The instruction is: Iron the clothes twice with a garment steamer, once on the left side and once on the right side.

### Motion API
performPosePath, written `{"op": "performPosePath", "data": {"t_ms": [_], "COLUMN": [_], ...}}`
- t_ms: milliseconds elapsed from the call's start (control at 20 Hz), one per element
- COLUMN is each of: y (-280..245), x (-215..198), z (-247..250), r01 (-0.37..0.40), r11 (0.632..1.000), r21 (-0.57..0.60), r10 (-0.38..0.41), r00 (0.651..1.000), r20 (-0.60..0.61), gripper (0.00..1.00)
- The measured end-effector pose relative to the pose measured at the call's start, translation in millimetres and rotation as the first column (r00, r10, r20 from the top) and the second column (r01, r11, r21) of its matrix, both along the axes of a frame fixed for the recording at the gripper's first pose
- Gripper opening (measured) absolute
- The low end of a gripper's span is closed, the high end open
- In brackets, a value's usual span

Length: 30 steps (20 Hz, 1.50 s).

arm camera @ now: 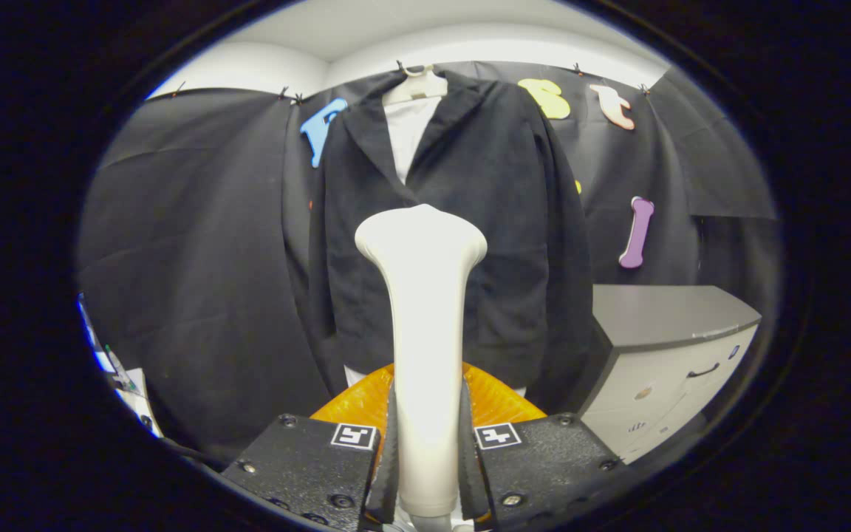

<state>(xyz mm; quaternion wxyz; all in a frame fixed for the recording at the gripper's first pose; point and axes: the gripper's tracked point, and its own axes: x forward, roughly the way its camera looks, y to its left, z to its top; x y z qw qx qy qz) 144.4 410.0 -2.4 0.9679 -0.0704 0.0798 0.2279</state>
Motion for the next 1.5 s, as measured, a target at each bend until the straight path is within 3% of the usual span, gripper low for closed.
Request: {"op": "performPosePath", "data": {"t_ms": [250,550,750,1050,1300,1500], "y": [35,94,137,206,235,227], "x": [5,20,33,66,107,110], "z": [65,135,170,206,201,179], "r01": [-0.051,-0.148,-0.220,-0.246,-0.185,-0.182], "r11": [0.997,0.981,0.966,0.966,0.982,0.983], "r21": [0.061,0.123,0.134,0.078,0.033,0.034], "r10": [0.042,0.101,0.152,0.187,0.155,0.154], "r00": [0.989,0.939,0.907,0.876,0.895,0.908], "r20": [0.140,0.328,0.393,0.446,0.418,0.390], "gripper": [0.35,0.35,0.35,0.35,0.35,0.35]}}
